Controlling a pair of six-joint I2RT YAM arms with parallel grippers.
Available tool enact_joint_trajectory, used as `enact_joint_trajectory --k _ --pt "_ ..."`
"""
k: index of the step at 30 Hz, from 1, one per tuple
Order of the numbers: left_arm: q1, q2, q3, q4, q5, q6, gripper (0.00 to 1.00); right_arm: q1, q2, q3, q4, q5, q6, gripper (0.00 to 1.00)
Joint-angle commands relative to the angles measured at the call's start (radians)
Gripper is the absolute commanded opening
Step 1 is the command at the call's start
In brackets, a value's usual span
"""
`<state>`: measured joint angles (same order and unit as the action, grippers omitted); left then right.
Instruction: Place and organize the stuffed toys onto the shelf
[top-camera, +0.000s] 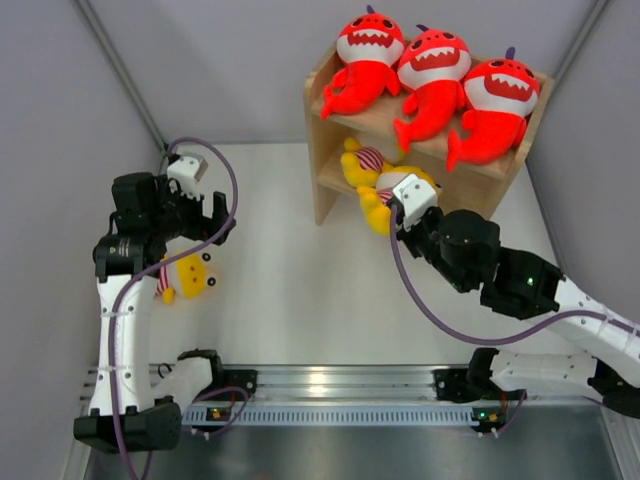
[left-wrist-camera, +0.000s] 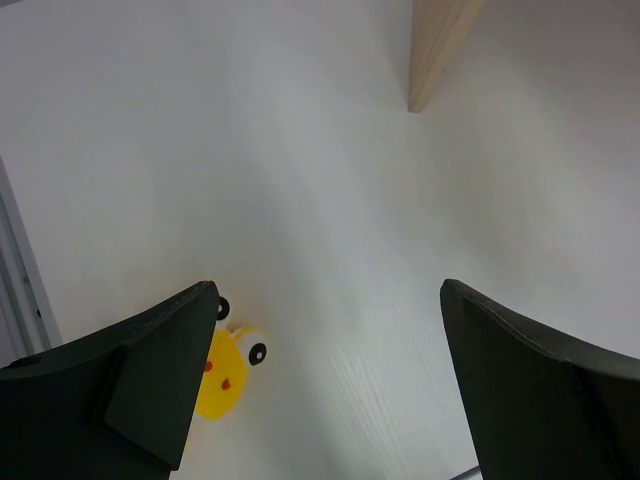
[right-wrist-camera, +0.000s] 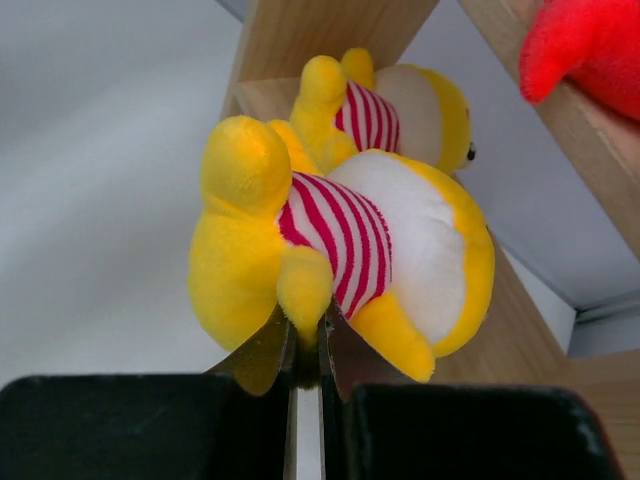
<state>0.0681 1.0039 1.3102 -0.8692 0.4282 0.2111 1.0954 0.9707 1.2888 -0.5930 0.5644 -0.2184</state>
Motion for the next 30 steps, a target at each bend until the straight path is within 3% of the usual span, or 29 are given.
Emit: enact_joint_trajectory --k 1,2,11,26,30 --pt "-0.002 -0.005 0.037 0.009 0.007 0.007 0.98 -0.012 0.002 -0.063 0.148 0.121 -0.203 0.00" --pt "-0.004 -0.007 0.037 0.007 0.004 0.007 0.98 -0.041 0.005 -0.097 0.223 0.111 -0.229 0.00" --pt "-0.002 -0.001 0.029 0.009 0.032 0.011 0.98 -0.374 -0.044 -0.289 0.372 -0.259 -0.202 0.00" --pt "-0.004 0.005 0.032 0.009 0.049 0.013 0.98 -0.566 0.011 -0.372 0.512 -0.537 -0.200 0.00" --pt "-0.002 0.007 0.026 0.012 0.034 0.022 0.98 -0.588 0.028 -0.368 0.512 -0.526 -0.199 0.00"
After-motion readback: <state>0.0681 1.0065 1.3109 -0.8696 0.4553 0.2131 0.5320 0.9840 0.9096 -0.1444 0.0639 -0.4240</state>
